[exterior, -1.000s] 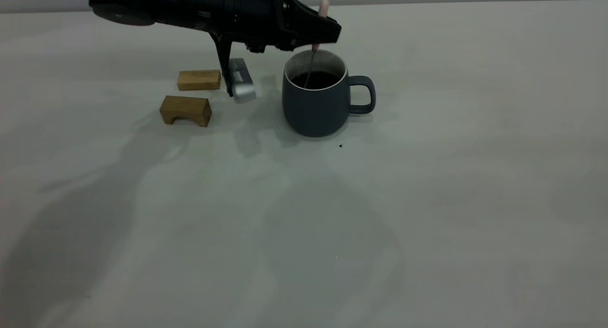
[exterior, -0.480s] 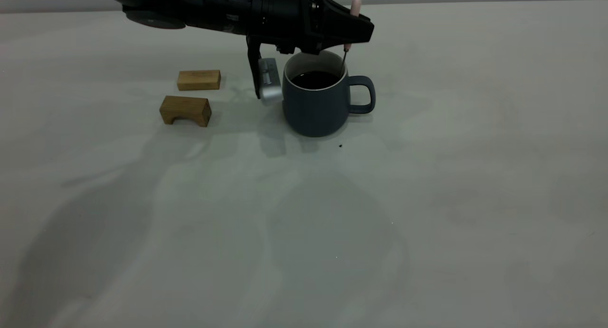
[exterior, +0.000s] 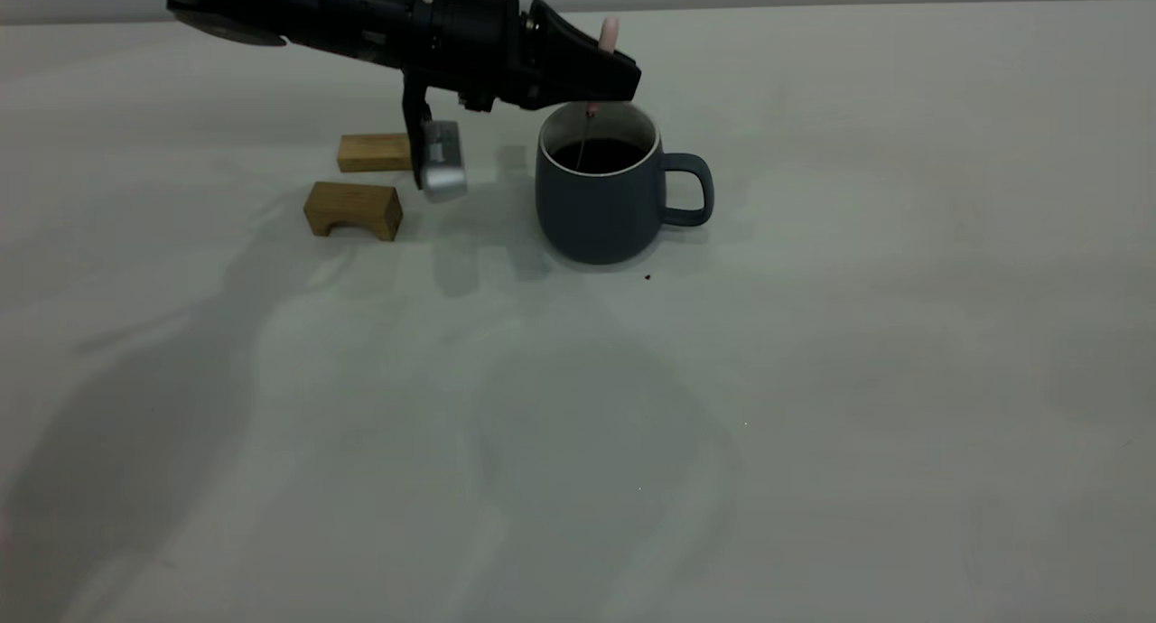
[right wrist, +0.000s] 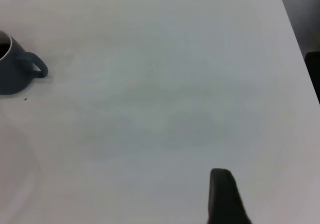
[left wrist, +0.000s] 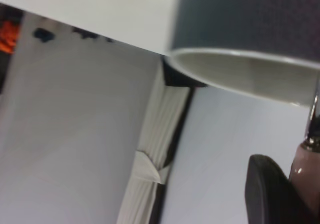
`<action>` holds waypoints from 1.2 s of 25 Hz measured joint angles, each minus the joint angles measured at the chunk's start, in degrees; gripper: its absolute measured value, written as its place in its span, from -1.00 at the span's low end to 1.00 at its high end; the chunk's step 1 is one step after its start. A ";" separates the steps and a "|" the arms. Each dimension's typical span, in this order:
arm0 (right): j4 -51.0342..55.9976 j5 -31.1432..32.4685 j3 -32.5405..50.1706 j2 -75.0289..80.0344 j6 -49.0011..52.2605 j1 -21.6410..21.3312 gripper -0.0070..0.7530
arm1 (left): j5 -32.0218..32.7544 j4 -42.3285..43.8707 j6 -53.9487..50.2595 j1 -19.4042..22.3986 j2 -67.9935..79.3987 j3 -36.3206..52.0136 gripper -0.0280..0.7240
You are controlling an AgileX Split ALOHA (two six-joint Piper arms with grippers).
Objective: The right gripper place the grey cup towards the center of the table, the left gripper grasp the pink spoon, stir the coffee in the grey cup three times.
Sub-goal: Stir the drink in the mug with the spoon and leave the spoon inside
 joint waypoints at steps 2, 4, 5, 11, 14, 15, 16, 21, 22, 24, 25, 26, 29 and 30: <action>0.00 0.00 0.00 0.00 0.00 0.00 0.31 | -2.32 -3.45 3.77 -0.94 0.05 -0.45 -0.60; 0.00 0.00 0.00 0.00 0.00 0.00 0.31 | -3.30 -6.62 7.71 -2.20 0.05 -0.53 -0.60; 0.00 0.00 0.00 0.00 0.00 0.00 0.31 | -3.45 -7.55 9.21 -2.81 0.05 -0.53 -0.60; 0.00 0.00 0.00 0.00 0.00 0.00 0.31 | -0.36 -7.24 10.97 -4.42 0.05 -0.53 -0.60; 0.00 0.00 0.00 0.00 0.00 0.00 0.31 | 2.89 -4.86 9.33 -4.36 0.05 -0.53 -0.60; 0.00 0.00 0.00 0.00 0.00 0.00 0.31 | 3.85 -3.47 8.08 -4.25 0.05 -0.53 -0.60; 0.00 0.00 0.00 0.00 0.00 0.00 0.31 | 4.77 -1.86 6.25 -4.02 0.05 -0.53 -0.60; 0.00 0.00 0.00 0.00 0.00 0.00 0.31 | 6.62 4.22 -0.98 -1.34 0.05 -0.57 -0.60; 0.00 0.00 0.00 0.00 0.00 0.00 0.31 | 6.62 4.74 -1.37 -0.72 0.05 -0.57 -0.60; 0.00 0.00 0.00 0.00 0.00 0.00 0.31 | 5.73 4.91 -1.80 -0.09 0.05 -0.57 -0.60; 0.00 0.00 0.00 0.00 0.00 0.00 0.31 | 4.79 4.70 -1.80 0.09 0.05 -0.57 -0.60; 0.00 0.00 0.00 0.00 0.00 0.00 0.31 | 3.66 4.05 -1.80 0.09 0.05 -0.57 -0.60; 0.00 0.00 0.00 0.00 0.00 0.00 0.31 | -0.06 1.90 -1.80 -0.12 0.05 -0.57 -0.60; 0.00 0.00 0.00 0.00 0.00 0.00 0.31 | -0.68 1.44 -1.80 -0.43 0.05 -0.57 -0.60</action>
